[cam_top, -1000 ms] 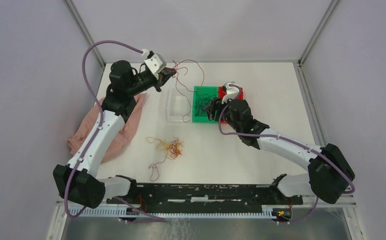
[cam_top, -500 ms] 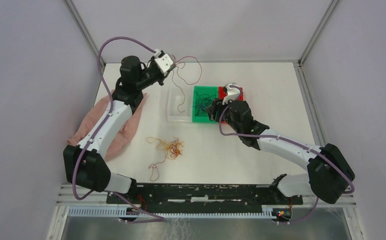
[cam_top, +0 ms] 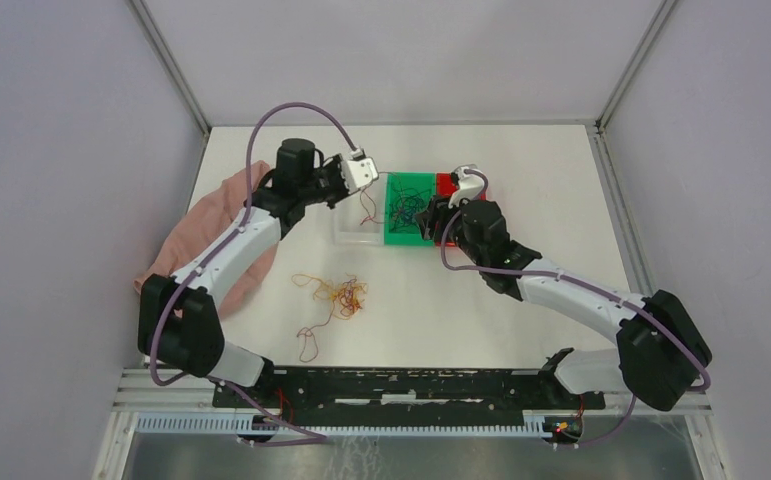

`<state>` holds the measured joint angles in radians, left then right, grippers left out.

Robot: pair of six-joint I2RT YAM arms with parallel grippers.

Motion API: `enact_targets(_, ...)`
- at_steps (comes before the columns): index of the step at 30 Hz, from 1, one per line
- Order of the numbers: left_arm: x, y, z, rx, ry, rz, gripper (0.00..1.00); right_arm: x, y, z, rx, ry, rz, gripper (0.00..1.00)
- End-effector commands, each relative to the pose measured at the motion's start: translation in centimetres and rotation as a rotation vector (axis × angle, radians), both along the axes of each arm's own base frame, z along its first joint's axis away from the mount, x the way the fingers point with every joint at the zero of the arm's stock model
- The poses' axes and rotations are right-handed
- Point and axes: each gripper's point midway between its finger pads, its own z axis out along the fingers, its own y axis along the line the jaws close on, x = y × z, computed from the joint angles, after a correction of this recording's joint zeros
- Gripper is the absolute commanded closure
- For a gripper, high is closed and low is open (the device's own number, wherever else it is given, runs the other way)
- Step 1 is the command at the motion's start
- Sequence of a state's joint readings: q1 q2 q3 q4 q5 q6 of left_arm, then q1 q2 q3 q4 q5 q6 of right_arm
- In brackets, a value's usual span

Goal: Untangle the cables
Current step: Place the cable in the bin.

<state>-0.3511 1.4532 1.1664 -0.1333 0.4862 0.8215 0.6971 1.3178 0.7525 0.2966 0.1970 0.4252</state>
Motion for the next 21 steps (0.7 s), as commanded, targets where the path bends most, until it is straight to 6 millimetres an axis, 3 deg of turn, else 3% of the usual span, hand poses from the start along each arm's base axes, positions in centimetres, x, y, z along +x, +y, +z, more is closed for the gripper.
enact_targets(1, -0.6, 1.8, -4.5, 0.124, 0.091, 0.085, 0.97, 0.3, -0.7, 2.9, 0.048, -0.063, -0.03, 0.44)
enact_targets(5, 0.0, 3.3, -5.4, 0.124, 0.119, 0.191, 0.97, 0.5, -0.7, 2.8, 0.053, -0.06, -0.03, 0.44)
enact_targets(10, 0.2, 4.5, -6.6, 0.15, 0.133, 0.255, 0.97, 1.1, 0.9, 3.4, 0.09, -0.06, 0.008, 0.44)
enact_targets(16, 1.0, 5.6, -8.2, 0.211, 0.19, 0.326, 0.97, 2.4, 5.1, 3.8, 0.196, -0.024, 0.115, 0.46)
enact_targets(21, 2.4, 5.8, -8.3, 0.234, 0.211, 0.366, 0.97, 3.6, 6.9, 3.4, 0.273, -0.001, 0.12, 0.48)
